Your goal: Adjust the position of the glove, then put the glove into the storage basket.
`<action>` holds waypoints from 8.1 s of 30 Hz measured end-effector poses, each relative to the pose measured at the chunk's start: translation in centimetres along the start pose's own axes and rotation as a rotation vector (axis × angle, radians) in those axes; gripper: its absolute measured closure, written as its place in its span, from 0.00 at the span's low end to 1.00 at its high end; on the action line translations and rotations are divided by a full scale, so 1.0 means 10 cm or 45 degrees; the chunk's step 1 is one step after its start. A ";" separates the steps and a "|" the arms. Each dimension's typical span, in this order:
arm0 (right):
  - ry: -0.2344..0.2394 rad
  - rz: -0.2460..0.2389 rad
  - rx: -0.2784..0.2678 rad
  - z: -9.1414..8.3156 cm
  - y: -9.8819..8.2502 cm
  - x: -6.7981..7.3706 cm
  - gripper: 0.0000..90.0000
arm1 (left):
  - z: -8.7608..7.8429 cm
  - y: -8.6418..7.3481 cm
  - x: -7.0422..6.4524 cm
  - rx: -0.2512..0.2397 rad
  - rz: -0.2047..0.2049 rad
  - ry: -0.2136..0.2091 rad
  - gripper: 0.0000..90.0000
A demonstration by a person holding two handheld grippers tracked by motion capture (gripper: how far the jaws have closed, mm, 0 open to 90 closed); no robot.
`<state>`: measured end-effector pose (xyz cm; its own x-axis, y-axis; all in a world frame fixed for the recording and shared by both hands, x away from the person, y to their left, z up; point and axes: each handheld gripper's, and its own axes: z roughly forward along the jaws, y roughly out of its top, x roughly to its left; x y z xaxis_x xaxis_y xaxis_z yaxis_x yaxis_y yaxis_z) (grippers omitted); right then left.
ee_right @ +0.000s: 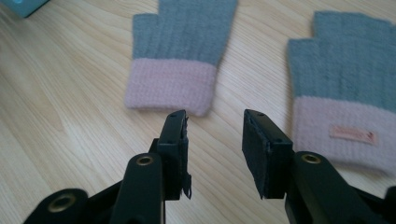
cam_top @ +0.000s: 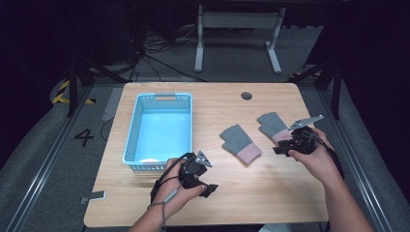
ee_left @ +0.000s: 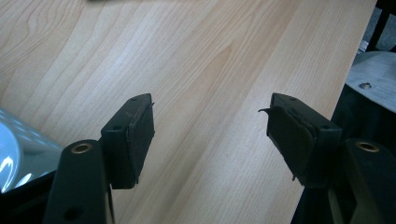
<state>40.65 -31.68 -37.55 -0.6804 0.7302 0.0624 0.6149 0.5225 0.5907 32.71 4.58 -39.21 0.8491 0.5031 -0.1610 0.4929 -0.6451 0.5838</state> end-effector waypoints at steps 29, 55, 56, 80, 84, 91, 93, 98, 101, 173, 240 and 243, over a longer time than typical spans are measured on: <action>0.040 0.003 -0.031 0.73 0.55 0.21 0.60 | 0.01 0.00 0.03 0.026 0.009 -0.007 0.34; -0.110 -0.081 0.160 1.22 0.63 0.35 0.77 | 0.01 -0.01 0.05 0.032 0.013 -0.007 0.33; -0.110 -0.081 0.160 1.22 0.63 0.35 0.77 | 0.01 -0.01 0.05 0.033 0.013 -0.007 0.33; -0.012 -0.092 0.030 0.68 0.64 0.46 0.97 | -0.03 0.00 0.08 0.010 0.006 -0.002 0.33; 0.005 -0.128 0.005 0.58 0.61 0.50 0.96 | -0.04 0.01 0.09 0.005 0.005 -0.002 0.33; 0.082 -0.152 -0.023 0.38 0.50 0.60 0.96 | -0.04 0.02 0.10 0.000 0.002 -0.002 0.33; 0.111 -0.187 -0.011 0.31 0.46 0.66 0.96 | -0.05 0.03 0.10 -0.002 0.001 -0.004 0.33; 0.145 -0.258 0.010 0.24 0.43 0.74 0.96 | -0.07 0.04 0.12 -0.014 0.003 0.003 0.33; 0.160 -0.275 0.025 0.22 0.41 0.77 0.96 | -0.07 0.04 0.12 -0.016 0.006 -0.001 0.33; 0.442 -0.383 0.453 0.53 -0.15 0.79 1.00 | -0.02 0.27 0.15 -0.011 0.107 -0.079 0.69; -0.078 0.032 -0.212 -0.03 0.04 0.01 0.65 | -0.17 0.07 0.17 -0.055 0.024 -0.011 0.60; -0.096 0.041 -0.178 0.02 0.05 -0.10 0.64 | -0.19 0.01 0.18 -0.063 0.010 0.006 0.56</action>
<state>41.71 -32.04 -37.44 -0.6260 0.7794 0.0255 0.5707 0.4356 0.6962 33.89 6.50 -37.89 0.8518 0.5011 -0.1527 0.4763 -0.6196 0.6239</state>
